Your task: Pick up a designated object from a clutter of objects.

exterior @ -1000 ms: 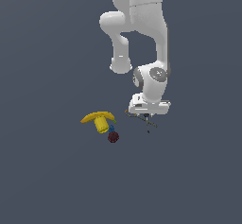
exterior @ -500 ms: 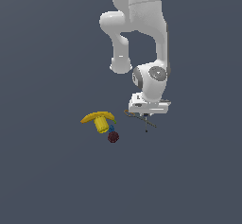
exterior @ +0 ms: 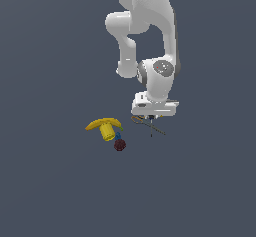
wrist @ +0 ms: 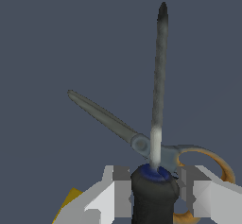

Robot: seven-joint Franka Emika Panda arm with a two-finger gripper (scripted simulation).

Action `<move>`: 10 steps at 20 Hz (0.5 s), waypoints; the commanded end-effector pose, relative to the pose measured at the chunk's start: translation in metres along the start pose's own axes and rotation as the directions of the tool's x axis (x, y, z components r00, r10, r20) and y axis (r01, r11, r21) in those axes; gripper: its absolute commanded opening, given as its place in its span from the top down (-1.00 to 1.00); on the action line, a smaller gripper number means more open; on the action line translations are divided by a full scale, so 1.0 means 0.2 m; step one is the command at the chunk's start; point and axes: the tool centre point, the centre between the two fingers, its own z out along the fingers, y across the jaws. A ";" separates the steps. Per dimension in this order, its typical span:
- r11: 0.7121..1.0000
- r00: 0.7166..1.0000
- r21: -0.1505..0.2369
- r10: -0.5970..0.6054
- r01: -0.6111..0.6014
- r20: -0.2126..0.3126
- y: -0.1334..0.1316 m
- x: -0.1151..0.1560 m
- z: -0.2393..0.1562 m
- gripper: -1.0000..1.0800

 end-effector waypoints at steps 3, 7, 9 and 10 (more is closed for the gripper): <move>1.000 1.000 0.001 -0.001 0.001 0.000 0.09 0.02 -0.17 1.00; 1.000 1.000 0.002 -0.002 0.002 0.000 0.18 0.04 -0.36 1.00; 1.000 1.000 0.003 -0.003 0.003 0.001 0.23 0.05 -0.46 1.00; 1.000 1.000 0.004 -0.004 0.004 0.001 0.25 0.06 -0.51 1.00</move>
